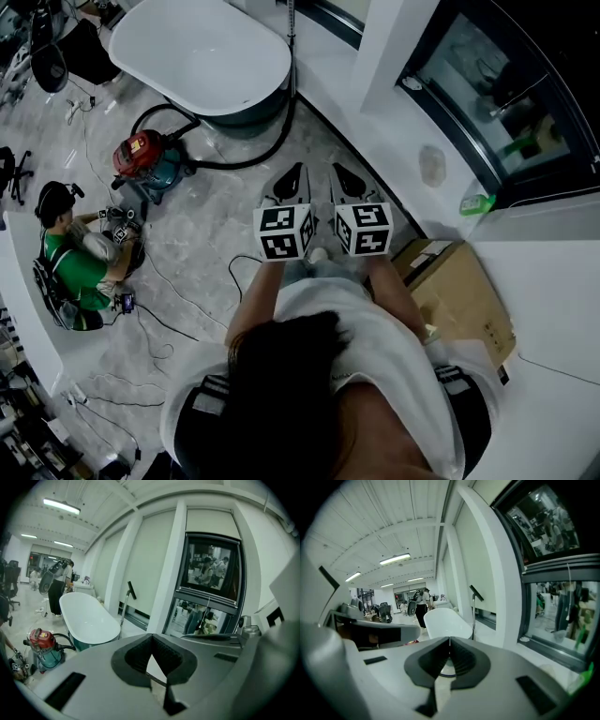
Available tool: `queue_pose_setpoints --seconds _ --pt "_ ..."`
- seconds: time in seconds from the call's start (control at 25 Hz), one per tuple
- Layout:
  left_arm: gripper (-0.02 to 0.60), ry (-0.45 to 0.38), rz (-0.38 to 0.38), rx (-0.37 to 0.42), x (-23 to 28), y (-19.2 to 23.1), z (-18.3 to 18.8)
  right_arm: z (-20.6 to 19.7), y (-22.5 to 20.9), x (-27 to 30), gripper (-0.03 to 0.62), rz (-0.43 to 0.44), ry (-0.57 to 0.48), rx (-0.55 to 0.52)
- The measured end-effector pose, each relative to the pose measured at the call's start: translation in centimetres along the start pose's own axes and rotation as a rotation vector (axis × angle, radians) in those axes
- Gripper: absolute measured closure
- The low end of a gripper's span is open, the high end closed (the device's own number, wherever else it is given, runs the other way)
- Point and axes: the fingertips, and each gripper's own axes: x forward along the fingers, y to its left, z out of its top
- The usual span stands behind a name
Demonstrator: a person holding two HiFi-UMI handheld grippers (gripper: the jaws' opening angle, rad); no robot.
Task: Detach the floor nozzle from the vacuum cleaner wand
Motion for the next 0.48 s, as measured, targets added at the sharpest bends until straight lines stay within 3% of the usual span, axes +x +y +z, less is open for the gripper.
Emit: queue_pose_setpoints --seconds 0.28,0.48 --pt "0.577 -0.022 0.012 0.007 1.1 -1.3 0.4 0.2 -2.3 -0.1 0.579 -0.006 -0.009 0.024" --pt "0.577 -0.045 0.025 -0.033 1.7 -0.4 1.1 0.1 -2.3 1.0 0.579 0.009 0.004 0.009"
